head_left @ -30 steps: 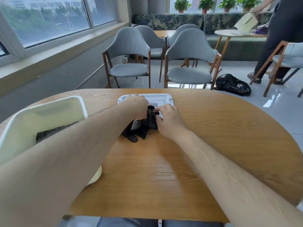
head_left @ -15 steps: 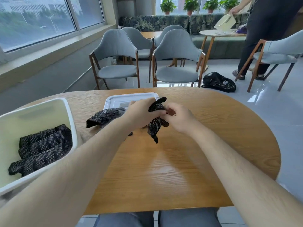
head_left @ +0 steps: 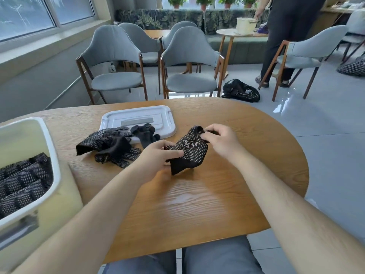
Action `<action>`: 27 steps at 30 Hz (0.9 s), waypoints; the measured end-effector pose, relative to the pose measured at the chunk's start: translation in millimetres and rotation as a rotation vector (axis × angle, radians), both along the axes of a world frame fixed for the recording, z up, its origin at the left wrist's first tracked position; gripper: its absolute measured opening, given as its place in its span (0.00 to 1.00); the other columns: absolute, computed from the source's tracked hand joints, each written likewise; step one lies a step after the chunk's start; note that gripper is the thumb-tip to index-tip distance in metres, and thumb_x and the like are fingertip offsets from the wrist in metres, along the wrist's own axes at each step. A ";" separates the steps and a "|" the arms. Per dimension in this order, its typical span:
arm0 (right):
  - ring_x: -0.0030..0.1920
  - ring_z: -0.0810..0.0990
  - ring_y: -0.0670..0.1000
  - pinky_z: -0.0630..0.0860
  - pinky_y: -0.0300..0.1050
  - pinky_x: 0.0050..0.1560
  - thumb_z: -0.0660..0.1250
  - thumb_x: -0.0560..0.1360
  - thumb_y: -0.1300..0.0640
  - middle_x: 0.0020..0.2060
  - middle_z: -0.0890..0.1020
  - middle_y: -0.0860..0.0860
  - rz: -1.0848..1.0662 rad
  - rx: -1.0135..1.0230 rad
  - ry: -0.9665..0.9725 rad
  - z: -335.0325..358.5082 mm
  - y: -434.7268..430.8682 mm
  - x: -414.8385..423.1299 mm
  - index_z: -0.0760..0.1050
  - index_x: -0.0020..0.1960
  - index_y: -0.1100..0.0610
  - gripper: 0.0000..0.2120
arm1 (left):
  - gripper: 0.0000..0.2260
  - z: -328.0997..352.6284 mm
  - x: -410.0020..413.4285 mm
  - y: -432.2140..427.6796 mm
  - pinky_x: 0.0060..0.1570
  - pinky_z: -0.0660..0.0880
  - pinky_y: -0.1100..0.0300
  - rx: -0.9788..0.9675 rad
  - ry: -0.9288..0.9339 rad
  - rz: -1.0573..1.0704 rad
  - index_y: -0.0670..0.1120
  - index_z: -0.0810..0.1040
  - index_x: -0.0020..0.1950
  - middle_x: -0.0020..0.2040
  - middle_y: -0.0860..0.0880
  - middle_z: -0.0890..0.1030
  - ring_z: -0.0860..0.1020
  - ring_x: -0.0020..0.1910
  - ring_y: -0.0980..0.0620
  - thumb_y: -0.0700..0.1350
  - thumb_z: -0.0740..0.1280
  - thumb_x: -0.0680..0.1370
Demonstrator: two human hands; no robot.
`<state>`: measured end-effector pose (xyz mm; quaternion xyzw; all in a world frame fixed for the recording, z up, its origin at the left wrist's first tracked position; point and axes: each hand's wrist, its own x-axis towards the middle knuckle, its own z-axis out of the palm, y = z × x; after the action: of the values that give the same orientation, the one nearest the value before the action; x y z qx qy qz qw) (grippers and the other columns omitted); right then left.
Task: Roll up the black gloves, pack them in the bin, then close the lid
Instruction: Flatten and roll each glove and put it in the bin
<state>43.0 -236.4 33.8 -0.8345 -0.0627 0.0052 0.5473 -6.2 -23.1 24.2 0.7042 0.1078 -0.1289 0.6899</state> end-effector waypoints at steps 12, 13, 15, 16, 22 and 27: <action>0.52 0.68 0.42 0.70 0.35 0.58 0.66 0.73 0.68 0.54 0.71 0.47 0.174 -0.411 -0.733 8.4 10.4 -32.5 0.74 0.58 0.54 0.17 | 0.23 27.7 3.0 -8.3 0.46 0.82 0.53 -0.307 -0.135 0.197 0.49 0.77 0.65 0.58 0.44 0.83 0.85 0.50 0.45 0.36 0.76 0.73; 0.51 0.68 0.39 0.70 0.32 0.56 0.67 0.74 0.66 0.56 0.71 0.46 0.274 -0.417 -0.707 11.5 14.0 -36.3 0.75 0.62 0.52 0.19 | 0.21 31.7 3.7 -8.8 0.45 0.82 0.54 -0.299 -0.120 0.177 0.48 0.77 0.66 0.58 0.43 0.83 0.85 0.50 0.46 0.38 0.76 0.74; 0.48 0.72 0.38 0.72 0.31 0.51 0.69 0.78 0.58 0.55 0.72 0.44 0.357 -0.382 -0.629 16.7 20.4 -39.7 0.73 0.69 0.47 0.20 | 0.15 41.8 1.1 -9.4 0.42 0.82 0.55 -0.305 -0.090 0.104 0.44 0.76 0.65 0.56 0.43 0.83 0.85 0.47 0.49 0.42 0.71 0.79; 0.46 0.74 0.40 0.72 0.32 0.48 0.70 0.79 0.54 0.53 0.74 0.44 0.331 -0.347 -0.605 18.5 23.1 -39.7 0.73 0.69 0.47 0.19 | 0.13 46.3 -1.9 -9.2 0.42 0.81 0.57 -0.338 -0.073 0.053 0.44 0.77 0.63 0.54 0.44 0.83 0.84 0.46 0.50 0.46 0.69 0.80; 0.38 0.77 0.42 0.72 0.35 0.41 0.71 0.78 0.46 0.41 0.79 0.44 0.103 -0.231 -0.384 35.5 31.4 -34.5 0.72 0.71 0.48 0.23 | 0.24 46.6 -7.3 0.6 0.50 0.81 0.58 -0.326 -0.156 -0.023 0.40 0.70 0.67 0.58 0.37 0.81 0.84 0.51 0.46 0.29 0.71 0.74; 0.36 0.76 0.42 0.75 0.41 0.42 0.72 0.78 0.44 0.35 0.79 0.44 0.221 -0.205 -0.201 40.3 28.8 -30.2 0.79 0.67 0.46 0.18 | 0.25 60.6 -7.8 7.9 0.45 0.78 0.58 -0.021 -0.266 0.004 0.46 0.73 0.64 0.53 0.41 0.84 0.84 0.43 0.49 0.24 0.69 0.72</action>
<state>12.9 -207.6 74.1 -0.8704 -0.2073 -0.0117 0.4464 -14.0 -15.2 84.8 0.7076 0.0154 -0.0339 0.7056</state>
